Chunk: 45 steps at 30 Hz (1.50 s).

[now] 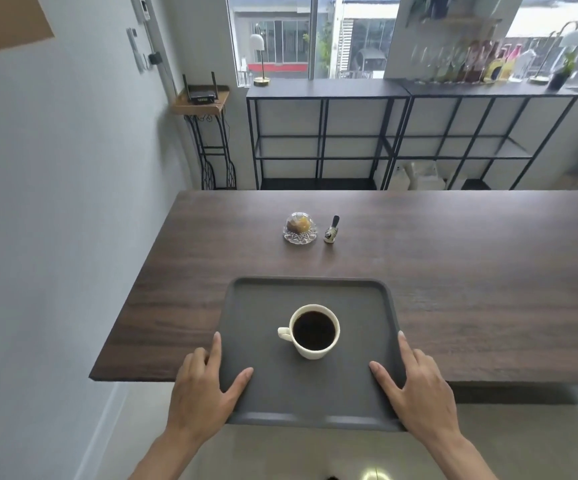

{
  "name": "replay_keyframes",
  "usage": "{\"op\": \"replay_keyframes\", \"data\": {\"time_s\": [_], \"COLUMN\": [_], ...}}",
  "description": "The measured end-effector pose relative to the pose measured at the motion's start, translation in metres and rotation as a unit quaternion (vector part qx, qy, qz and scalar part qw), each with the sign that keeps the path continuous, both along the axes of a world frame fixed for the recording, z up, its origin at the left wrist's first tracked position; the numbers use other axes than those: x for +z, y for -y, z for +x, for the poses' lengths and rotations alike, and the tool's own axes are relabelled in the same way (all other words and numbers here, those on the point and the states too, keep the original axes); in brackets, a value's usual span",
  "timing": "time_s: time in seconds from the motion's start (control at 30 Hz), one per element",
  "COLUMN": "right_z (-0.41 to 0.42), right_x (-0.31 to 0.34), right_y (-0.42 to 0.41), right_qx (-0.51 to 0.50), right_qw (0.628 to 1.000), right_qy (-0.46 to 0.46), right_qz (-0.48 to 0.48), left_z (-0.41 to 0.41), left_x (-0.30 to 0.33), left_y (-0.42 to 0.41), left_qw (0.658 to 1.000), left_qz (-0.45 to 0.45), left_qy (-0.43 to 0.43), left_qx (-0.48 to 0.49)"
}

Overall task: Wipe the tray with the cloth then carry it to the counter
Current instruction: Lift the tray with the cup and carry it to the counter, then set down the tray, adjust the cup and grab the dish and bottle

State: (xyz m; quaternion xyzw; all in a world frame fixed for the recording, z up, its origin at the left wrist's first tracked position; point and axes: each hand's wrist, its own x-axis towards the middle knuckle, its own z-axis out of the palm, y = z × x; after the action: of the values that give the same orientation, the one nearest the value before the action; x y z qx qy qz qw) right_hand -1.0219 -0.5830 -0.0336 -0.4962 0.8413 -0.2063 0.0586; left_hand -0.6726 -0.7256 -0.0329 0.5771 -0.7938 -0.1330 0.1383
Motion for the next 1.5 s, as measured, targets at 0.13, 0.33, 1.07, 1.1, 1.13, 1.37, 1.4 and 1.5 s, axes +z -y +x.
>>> {"op": "replay_keyframes", "data": {"time_s": [0.13, 0.33, 1.07, 1.1, 1.13, 1.37, 1.4, 1.5], "right_z": [-0.014, -0.038, -0.089, -0.090, -0.090, -0.094, -0.095, -0.096], "right_x": [-0.014, -0.031, -0.052, -0.053, -0.053, -0.054, -0.054, -0.053], "right_y": [0.030, 0.071, 0.134, 0.135, 0.136, 0.142, 0.142, 0.144], "right_qx": [0.008, 0.010, 0.030, 0.031, 0.031, 0.027, 0.026, 0.022], "right_qw": [1.000, 1.000, 0.998, 0.998, 0.998, 0.999, 0.999, 0.999], "right_qy": [-0.005, -0.003, -0.032, -0.033, -0.034, -0.031, -0.029, -0.025], "right_qz": [0.007, 0.015, 0.041, 0.040, 0.040, 0.034, 0.033, 0.033], "left_z": [-0.013, -0.037, -0.080, -0.080, -0.081, -0.085, -0.086, -0.089], "left_x": [-0.014, -0.025, -0.043, -0.043, -0.043, -0.044, -0.044, -0.045], "left_y": [0.028, 0.068, 0.117, 0.117, 0.118, 0.122, 0.123, 0.125], "left_qw": [1.000, 1.000, 1.000, 0.999, 0.999, 0.999, 0.999, 0.999], "left_qz": [0.004, 0.006, 0.010, 0.010, 0.009, 0.002, 0.002, -0.004], "left_qy": [0.002, 0.012, 0.006, 0.007, 0.008, 0.020, 0.023, 0.031], "left_qx": [0.002, 0.010, 0.029, 0.031, 0.032, 0.036, 0.036, 0.038]}}
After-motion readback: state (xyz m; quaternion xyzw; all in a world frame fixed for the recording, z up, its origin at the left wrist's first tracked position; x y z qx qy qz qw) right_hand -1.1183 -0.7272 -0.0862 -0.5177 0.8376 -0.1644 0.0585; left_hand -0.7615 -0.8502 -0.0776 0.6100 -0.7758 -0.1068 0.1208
